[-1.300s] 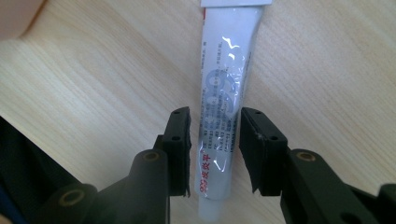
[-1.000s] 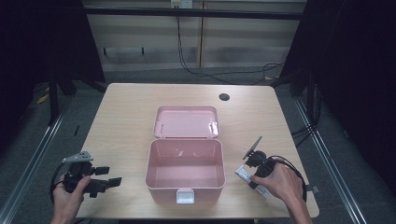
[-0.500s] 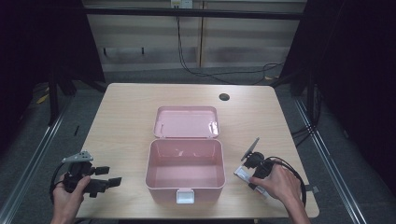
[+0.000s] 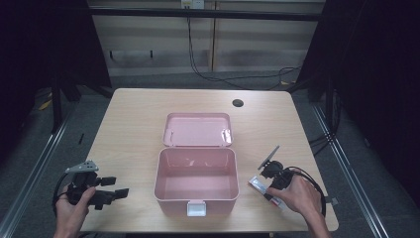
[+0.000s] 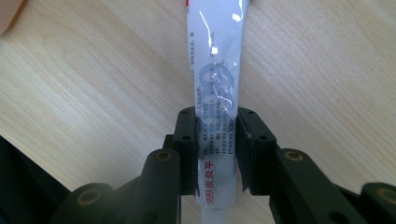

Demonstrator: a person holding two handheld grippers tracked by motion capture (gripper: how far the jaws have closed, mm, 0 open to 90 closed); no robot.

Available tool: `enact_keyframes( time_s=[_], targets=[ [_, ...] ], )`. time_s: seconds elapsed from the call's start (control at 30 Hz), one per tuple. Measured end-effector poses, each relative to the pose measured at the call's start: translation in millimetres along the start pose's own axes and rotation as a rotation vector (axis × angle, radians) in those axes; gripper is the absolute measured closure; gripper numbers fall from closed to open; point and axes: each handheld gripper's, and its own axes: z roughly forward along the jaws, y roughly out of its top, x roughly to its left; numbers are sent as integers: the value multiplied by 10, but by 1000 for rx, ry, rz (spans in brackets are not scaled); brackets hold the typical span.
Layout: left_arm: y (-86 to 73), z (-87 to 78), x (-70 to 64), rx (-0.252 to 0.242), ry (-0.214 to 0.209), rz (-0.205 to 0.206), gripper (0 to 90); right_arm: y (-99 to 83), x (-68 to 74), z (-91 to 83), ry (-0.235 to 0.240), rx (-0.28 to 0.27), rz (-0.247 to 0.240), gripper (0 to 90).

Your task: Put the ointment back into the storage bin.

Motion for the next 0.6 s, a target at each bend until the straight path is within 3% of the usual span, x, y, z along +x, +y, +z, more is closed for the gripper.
enact_keyframes(
  time_s=[0.27,0.6],
  targets=[
    [0,1,2,1,3,4,197,-39,-21,-100,4,-40,-12,716],
    [-1,3,4,2,6,1,197,-96,13,-282,1,-107,-119,716]
  ],
)
